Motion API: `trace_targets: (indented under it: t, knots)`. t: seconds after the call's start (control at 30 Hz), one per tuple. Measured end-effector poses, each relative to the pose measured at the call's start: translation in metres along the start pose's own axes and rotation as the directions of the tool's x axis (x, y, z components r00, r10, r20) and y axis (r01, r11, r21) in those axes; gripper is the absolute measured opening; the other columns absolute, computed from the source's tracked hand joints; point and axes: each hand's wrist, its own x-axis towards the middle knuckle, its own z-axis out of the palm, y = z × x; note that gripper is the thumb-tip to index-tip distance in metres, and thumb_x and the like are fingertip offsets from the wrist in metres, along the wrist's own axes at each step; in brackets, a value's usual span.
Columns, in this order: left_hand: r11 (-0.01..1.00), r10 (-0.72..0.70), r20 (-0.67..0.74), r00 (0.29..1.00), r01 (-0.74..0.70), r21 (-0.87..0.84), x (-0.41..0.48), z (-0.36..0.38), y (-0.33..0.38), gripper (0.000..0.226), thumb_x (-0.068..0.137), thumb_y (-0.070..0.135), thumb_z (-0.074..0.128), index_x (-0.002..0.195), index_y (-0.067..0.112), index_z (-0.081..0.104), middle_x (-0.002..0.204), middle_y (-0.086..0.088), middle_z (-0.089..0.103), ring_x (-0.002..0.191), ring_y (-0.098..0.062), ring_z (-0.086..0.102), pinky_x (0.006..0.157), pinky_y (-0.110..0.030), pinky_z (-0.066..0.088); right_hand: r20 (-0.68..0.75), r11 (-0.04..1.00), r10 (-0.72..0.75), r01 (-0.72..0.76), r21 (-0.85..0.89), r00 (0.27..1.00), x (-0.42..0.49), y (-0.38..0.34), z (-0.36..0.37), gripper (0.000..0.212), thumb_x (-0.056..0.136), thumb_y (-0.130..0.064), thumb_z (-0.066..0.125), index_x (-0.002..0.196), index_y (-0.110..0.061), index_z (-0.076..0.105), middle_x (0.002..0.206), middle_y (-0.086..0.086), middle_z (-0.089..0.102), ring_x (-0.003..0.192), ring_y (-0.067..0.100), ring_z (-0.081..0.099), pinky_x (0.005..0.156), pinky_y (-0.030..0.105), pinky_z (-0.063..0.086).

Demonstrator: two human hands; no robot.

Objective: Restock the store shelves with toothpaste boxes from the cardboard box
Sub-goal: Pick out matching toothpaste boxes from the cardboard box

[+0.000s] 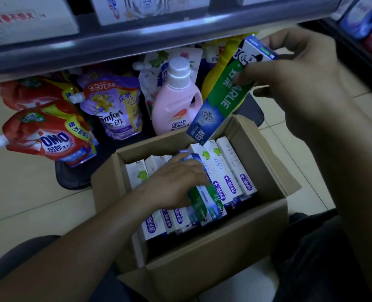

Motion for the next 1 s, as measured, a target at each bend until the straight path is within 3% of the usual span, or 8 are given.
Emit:
trace_targets:
  t: [0.1,0.2,0.3,0.47,0.57,0.67,0.87,1.0]
  knots:
    - [0.973,-0.136,-0.182,0.974,0.097,-0.21,-0.01,-0.027,-0.019,0.046,0.064,0.034,0.083,0.107,0.022,0.071,0.104,0.004,0.069,0.1,-0.019,0.063,0.086,-0.041,0.049,0.008,0.997,-0.058,0.057,0.051,0.998,0.002,-0.003,0.003,0.027,0.072,0.006,0.077,0.088,-0.009,0.061,0.101,0.028,0.072,0.079,0.037,0.07,0.062,0.032,0.049]
    - [0.757,-0.449,-0.296,0.843,0.184,-0.627,-0.026,-0.049,-0.021,0.03,0.068,0.028,0.079,0.094,0.04,0.069,0.087,0.014,0.072,0.077,0.002,0.066,0.065,-0.024,0.051,0.003,0.986,-0.088,0.086,0.139,0.996,0.003,-0.007,0.008,0.029,0.076,0.006,0.074,0.104,0.001,0.065,0.106,0.028,0.071,0.081,0.027,0.07,0.066,0.035,0.055]
    - [0.586,-0.627,-0.363,0.689,0.11,-0.803,-0.037,-0.072,-0.008,0.036,0.067,0.017,0.074,0.083,0.048,0.066,0.072,0.026,0.068,0.06,0.01,0.059,0.054,-0.009,0.044,0.011,0.974,-0.091,0.087,0.211,0.996,0.005,-0.013,0.018,0.032,0.076,0.007,0.074,0.106,-0.001,0.064,0.096,0.017,0.072,0.083,0.024,0.072,0.067,0.034,0.058]
    - [0.463,-0.746,-0.45,0.491,-0.104,-0.88,-0.058,-0.118,0.003,0.021,0.059,0.026,0.066,0.076,0.026,0.054,0.062,0.016,0.061,0.056,0.002,0.056,0.053,-0.016,0.044,0.053,0.933,-0.034,0.012,0.361,0.998,0.011,-0.028,0.042,0.046,0.069,0.005,0.081,0.101,-0.016,0.058,0.082,0.007,0.074,0.074,0.025,0.073,0.062,0.033,0.056]
    - [0.424,-0.776,-0.446,0.446,-0.155,-0.892,-0.069,-0.155,0.005,0.024,0.061,0.015,0.08,0.073,0.027,0.063,0.066,0.007,0.064,0.063,-0.014,0.062,0.061,-0.03,0.048,0.135,0.906,-0.068,0.004,0.424,0.988,0.011,-0.044,0.056,0.047,0.067,0.004,0.082,0.101,-0.017,0.057,0.076,0.004,0.076,0.07,0.023,0.073,0.059,0.033,0.057]
    - [0.44,-0.751,-0.492,0.441,-0.221,-0.87,-0.076,-0.194,0.01,0.031,0.066,0.016,0.087,0.075,0.004,0.061,0.068,-0.016,0.063,0.063,-0.023,0.063,0.064,-0.034,0.049,0.184,0.89,-0.113,0.018,0.455,0.976,0.01,-0.067,0.067,0.045,0.064,-0.001,0.083,0.098,-0.018,0.059,0.079,0.008,0.077,0.071,0.025,0.074,0.057,0.033,0.057]
    - [0.458,-0.704,-0.53,0.473,-0.269,-0.847,-0.091,-0.268,0.023,0.027,0.068,0.004,0.084,0.093,0.011,0.077,0.092,-0.013,0.079,0.08,-0.029,0.076,0.072,-0.037,0.06,0.321,0.876,-0.195,0.017,0.482,0.927,-0.003,-0.123,0.088,0.055,0.059,-0.006,0.092,0.103,-0.008,0.059,0.086,0.025,0.076,0.074,0.038,0.074,0.069,0.051,0.06]
    - [0.459,-0.712,-0.544,0.444,-0.294,-0.839,-0.108,-0.303,0.031,0.03,0.065,0.0,0.081,0.093,0.013,0.08,0.097,-0.018,0.078,0.085,-0.033,0.076,0.075,-0.042,0.062,0.348,0.876,-0.25,0.058,0.478,0.903,-0.014,-0.154,0.102,0.052,0.066,-0.015,0.085,0.112,0.0,0.067,0.089,0.028,0.073,0.078,0.041,0.074,0.07,0.048,0.063]
